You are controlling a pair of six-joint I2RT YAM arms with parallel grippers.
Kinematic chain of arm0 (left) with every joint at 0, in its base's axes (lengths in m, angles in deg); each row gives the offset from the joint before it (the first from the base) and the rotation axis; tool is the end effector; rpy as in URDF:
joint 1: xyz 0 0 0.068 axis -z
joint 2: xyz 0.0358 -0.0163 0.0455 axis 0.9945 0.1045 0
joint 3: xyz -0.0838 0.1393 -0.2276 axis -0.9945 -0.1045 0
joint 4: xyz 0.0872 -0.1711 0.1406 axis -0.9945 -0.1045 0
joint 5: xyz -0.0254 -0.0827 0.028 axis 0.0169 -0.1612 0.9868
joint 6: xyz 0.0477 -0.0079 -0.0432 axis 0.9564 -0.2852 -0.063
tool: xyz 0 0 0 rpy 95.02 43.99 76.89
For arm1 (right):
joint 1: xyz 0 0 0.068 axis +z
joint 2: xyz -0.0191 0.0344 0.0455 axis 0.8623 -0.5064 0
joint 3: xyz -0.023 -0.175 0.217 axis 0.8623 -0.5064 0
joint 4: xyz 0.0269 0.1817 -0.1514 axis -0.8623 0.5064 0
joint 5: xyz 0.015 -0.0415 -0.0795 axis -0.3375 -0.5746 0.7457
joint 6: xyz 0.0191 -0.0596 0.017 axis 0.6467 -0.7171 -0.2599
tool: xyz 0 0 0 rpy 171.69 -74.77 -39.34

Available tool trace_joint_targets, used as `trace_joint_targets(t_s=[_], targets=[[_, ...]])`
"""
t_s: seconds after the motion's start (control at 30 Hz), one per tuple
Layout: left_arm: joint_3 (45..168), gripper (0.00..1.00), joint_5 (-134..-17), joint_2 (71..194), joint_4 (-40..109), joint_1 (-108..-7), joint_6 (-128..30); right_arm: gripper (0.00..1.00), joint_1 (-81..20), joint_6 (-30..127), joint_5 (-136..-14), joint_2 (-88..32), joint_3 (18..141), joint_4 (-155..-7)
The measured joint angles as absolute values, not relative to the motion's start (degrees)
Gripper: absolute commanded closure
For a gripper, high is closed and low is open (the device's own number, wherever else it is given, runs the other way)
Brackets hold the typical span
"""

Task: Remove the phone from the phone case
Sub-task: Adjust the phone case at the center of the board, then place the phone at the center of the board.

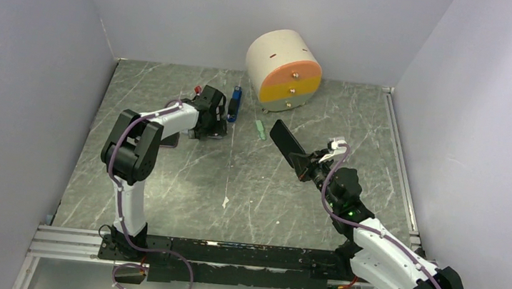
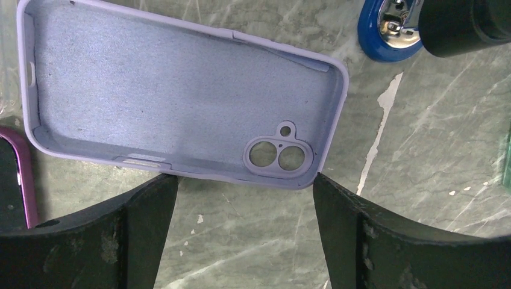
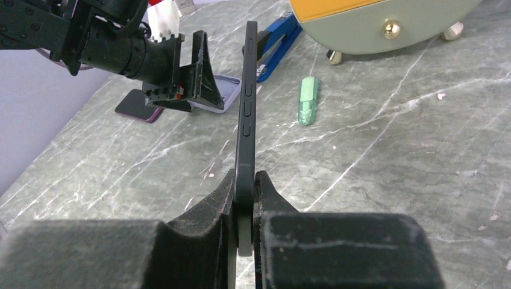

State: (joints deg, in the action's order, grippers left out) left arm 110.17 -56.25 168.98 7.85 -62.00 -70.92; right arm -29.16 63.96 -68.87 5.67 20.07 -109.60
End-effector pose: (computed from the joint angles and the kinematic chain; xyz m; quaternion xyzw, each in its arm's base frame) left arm 0.3702 -0.1392 0.1771 -0.1216 0.9548 -0.0380 0.2685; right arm 0.1548 0.0927 0.2447 -0.0625 0.7219 0.3160 0.6124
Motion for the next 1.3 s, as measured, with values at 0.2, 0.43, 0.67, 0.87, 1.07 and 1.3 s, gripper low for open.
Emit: trace_joint_targets(t_s=[0.2,0.43,0.67,0.87,1.07,1.3], targets=[[110.5,0.13,-56.3,169.1,7.9,-62.2,-70.8,1.0,-29.2,64.0,-69.0,5.5,20.1,-109.6],[109.4,0.12,-56.4,168.4,8.9,-62.6,-70.9,1.0,-29.2,64.0,-69.1,5.5,20.1,-109.6],[104.8,0.12,-59.2,162.1,9.2,-63.4,-71.4,1.0,-29.2,64.0,-70.5,4.8,20.1,-109.7],[101.4,0.13,-64.3,156.0,11.6,-63.4,-73.8,1.0,-29.2,64.2,-71.8,4.4,20.1,-110.0],[93.2,0.14,-73.1,147.9,18.3,-63.3,-78.3,1.0,-29.2,66.3,-74.0,3.6,20.0,-112.4],[81.0,0.15,-83.2,135.7,33.8,-63.3,-84.7,1.0,-29.2,75.4,-76.4,1.1,19.0,-119.6]])
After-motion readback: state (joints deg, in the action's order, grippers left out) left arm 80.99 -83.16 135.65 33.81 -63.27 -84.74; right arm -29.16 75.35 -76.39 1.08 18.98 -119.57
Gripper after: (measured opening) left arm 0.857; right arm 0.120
